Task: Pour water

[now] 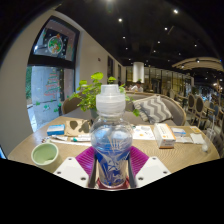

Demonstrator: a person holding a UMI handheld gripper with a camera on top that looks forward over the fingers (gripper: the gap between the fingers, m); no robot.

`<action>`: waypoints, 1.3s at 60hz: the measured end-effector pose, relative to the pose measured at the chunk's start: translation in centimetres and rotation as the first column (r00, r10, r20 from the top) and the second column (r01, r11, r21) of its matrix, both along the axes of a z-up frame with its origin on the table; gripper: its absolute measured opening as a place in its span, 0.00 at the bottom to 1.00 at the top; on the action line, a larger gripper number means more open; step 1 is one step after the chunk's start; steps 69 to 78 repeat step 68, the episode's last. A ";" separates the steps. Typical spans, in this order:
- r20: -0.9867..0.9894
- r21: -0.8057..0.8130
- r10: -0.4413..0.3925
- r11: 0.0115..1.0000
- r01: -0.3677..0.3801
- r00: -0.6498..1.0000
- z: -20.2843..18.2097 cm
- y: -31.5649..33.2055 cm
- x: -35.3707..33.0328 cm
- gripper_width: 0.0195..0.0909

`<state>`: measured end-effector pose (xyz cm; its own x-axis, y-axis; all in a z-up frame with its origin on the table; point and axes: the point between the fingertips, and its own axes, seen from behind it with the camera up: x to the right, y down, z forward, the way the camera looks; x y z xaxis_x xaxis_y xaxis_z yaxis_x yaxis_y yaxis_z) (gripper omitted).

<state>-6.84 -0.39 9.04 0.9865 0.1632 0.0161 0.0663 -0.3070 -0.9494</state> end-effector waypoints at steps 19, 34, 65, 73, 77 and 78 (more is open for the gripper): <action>-0.034 -0.162 -0.034 0.986 0.028 0.999 2.8 -5.3 0.1 0.93; 0.002 -0.287 -0.129 0.950 0.124 0.992 9.5 -17.0 0.0 0.93; 0.081 -0.282 -0.213 0.932 0.228 0.974 13.4 -25.9 -0.4 0.92; 0.071 -0.279 -0.215 0.933 0.227 0.974 13.7 -26.0 -0.7 0.93; 0.071 -0.279 -0.215 0.933 0.227 0.974 13.7 -26.0 -0.7 0.93; 0.071 -0.279 -0.215 0.933 0.227 0.974 13.7 -26.0 -0.7 0.93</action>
